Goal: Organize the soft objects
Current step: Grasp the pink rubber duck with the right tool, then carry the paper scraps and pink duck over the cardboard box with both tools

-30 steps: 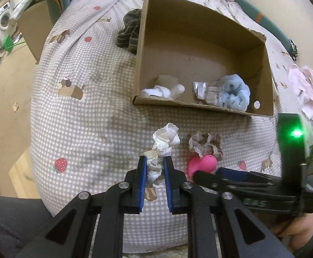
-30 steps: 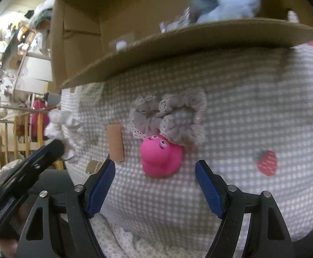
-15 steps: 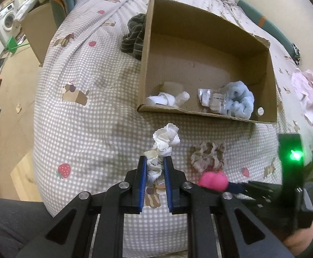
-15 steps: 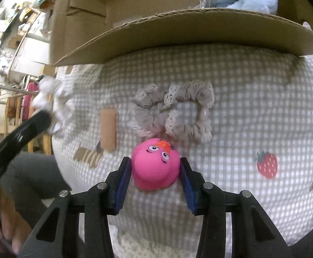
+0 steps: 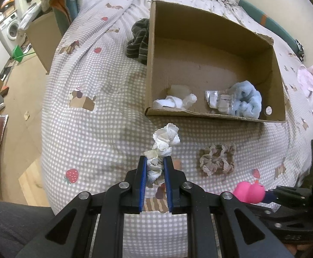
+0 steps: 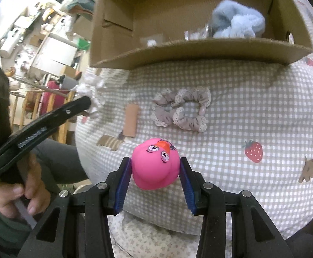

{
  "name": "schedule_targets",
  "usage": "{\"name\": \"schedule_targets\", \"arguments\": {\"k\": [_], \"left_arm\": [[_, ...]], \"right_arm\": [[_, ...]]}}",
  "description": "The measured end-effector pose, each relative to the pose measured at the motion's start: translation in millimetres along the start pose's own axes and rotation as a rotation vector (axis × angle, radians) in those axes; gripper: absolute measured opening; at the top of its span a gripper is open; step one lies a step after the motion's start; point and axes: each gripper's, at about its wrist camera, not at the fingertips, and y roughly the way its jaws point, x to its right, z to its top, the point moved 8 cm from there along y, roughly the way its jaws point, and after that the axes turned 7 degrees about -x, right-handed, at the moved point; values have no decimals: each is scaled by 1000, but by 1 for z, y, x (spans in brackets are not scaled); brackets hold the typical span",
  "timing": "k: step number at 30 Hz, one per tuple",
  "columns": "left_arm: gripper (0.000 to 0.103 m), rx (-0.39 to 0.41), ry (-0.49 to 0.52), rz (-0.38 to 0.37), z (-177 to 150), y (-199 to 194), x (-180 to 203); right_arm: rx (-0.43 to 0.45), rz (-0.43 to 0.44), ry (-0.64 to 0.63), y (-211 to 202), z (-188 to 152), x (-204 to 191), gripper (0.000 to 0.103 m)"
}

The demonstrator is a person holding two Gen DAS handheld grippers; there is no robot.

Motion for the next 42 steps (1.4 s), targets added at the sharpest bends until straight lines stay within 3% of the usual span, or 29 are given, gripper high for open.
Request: {"name": "schedule_targets", "arguments": {"k": [5,10,17,22,35,42], "left_arm": [[14,37,-14,10,3,-9,-3],[14,117,-43,-3,9,-37,-9],[14,215,-32,-18,23,-75,-6],[14,213,0,-51,37,-82,5],[14,270,33,-60,105,-96,21],[14,256,53,-41,125,-74,29]], "right_arm": [[78,55,-41,-30,5,-10,47],[220,116,-98,-80,13,-22,47],[379,95,-117,-145,22,-24,47],[428,79,-95,-170,35,-27,47],[489,-12,-110,-177,95,-27,47],[497,-19,-64,-163,119,-8,47]]}}
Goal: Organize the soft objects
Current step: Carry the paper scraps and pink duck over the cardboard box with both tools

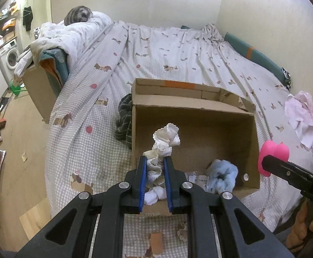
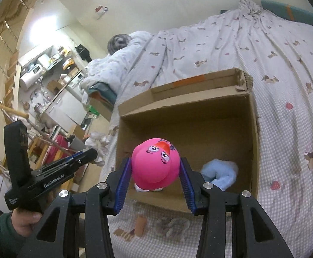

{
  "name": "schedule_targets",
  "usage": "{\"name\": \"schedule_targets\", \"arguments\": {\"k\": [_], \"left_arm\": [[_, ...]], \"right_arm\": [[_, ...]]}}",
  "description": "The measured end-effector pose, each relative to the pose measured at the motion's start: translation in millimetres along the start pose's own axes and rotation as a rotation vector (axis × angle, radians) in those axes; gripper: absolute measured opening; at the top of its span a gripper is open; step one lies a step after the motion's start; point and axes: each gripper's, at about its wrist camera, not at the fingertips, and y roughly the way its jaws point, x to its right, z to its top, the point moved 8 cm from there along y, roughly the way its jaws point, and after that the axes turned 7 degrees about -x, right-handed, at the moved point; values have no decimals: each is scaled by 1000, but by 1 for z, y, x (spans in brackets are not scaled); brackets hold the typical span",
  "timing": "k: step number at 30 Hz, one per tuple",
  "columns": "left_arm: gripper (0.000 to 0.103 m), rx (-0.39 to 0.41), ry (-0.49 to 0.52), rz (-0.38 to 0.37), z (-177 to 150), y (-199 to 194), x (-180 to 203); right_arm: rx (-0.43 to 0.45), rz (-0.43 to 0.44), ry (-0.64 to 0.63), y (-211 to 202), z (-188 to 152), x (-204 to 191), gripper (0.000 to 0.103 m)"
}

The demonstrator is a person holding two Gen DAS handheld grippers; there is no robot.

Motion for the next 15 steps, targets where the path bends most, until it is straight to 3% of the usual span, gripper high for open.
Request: {"name": "schedule_targets", "arguments": {"k": [5,15], "left_arm": [[14,-19,-9,-1,-2,21,1],[14,-53,14,-64,-10,59,11]], "right_arm": [[-46,2,87,24,-7,21,47],[-128,-100,82,68,-14,36,47]]}}
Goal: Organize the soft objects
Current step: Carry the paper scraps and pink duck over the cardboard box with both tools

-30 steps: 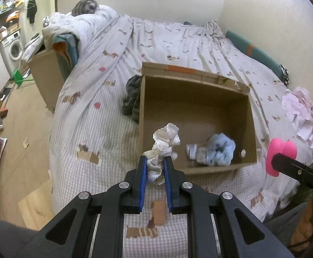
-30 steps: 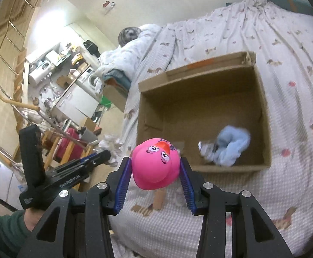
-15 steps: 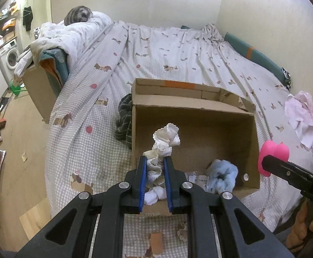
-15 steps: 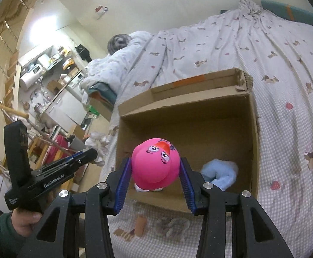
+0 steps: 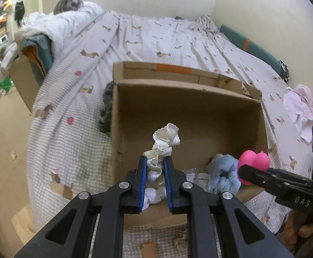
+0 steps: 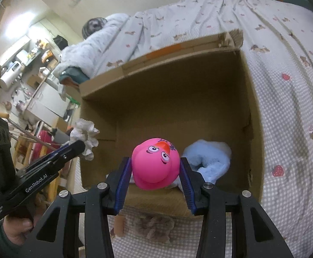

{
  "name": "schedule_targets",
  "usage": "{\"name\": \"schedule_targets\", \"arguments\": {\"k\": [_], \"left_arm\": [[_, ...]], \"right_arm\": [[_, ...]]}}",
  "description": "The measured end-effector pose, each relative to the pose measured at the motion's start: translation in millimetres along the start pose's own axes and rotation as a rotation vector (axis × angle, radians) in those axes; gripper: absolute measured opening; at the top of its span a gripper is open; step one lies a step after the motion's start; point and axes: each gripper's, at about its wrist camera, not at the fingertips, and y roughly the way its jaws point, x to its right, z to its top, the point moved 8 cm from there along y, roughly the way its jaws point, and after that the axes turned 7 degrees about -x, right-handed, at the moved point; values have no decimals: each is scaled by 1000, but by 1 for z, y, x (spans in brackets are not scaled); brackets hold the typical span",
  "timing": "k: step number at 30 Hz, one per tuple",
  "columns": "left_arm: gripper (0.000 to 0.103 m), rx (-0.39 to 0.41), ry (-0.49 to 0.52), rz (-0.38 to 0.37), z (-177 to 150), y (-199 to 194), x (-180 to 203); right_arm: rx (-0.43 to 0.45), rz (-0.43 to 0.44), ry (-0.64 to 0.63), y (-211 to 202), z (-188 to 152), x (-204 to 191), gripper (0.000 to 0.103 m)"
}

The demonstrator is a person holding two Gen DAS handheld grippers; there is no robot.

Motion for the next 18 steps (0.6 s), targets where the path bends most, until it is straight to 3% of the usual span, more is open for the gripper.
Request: {"name": "schedule_targets", "arguments": {"k": [9,18], "left_arm": [[14,-92,-45,-12,-11,29,-8],[14,-79,-29,-5,-12,31,-5]], "right_arm": [[-56,-48,-21,25,2,2,47],[-116,-81,2,43,-5,10,47]]}}
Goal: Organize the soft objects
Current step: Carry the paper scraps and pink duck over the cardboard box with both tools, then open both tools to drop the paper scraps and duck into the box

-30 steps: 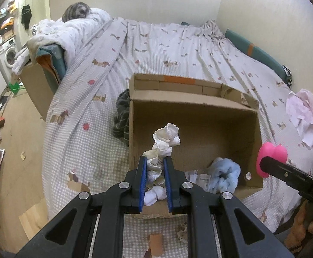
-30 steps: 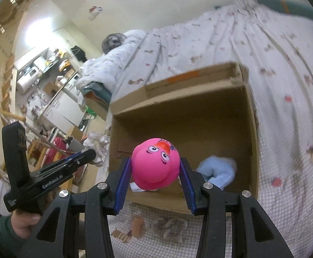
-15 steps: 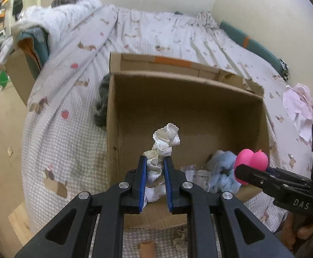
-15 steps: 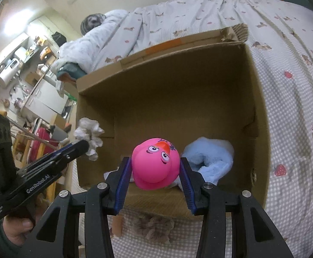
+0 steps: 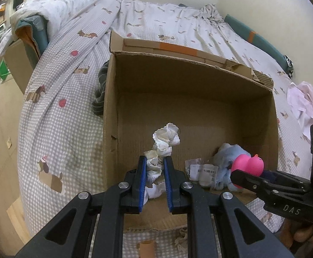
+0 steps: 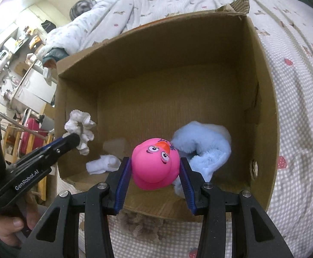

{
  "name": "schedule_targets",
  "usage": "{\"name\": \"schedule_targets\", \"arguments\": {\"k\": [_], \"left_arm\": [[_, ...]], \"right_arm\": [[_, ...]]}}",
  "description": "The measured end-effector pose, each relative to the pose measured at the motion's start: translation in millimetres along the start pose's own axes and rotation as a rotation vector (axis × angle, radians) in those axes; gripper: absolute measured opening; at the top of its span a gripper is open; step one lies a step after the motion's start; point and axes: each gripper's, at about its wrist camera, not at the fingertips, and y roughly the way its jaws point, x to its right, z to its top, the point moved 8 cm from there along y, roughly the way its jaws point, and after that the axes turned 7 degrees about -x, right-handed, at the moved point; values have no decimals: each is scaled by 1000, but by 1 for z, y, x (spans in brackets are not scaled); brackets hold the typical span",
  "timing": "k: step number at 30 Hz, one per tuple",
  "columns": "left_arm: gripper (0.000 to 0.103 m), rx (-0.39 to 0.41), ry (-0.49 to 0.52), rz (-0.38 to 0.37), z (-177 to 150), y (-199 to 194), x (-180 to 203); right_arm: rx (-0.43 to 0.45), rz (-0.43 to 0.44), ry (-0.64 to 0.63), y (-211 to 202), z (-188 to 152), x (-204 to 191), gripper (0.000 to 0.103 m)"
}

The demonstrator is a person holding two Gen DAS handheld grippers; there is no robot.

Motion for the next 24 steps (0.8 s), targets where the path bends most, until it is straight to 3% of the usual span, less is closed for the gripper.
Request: {"name": "schedule_targets", "arguments": {"k": [11,20,22,24], "left_arm": [[15,-6,-10,1,-1,1,0],[19,4,38,16,-2,-1,10],[24,0,40,13,-2,-1,11],[40,-2,35,6,-3,-2,11]], "right_arm": [[-21,-10,4,9,-1,-1,47],[-26,-14,27,11,-1,4,47],[-25,-14,27,11,-1,6,47],[-25,-14,28,11,-1,6,47]]}}
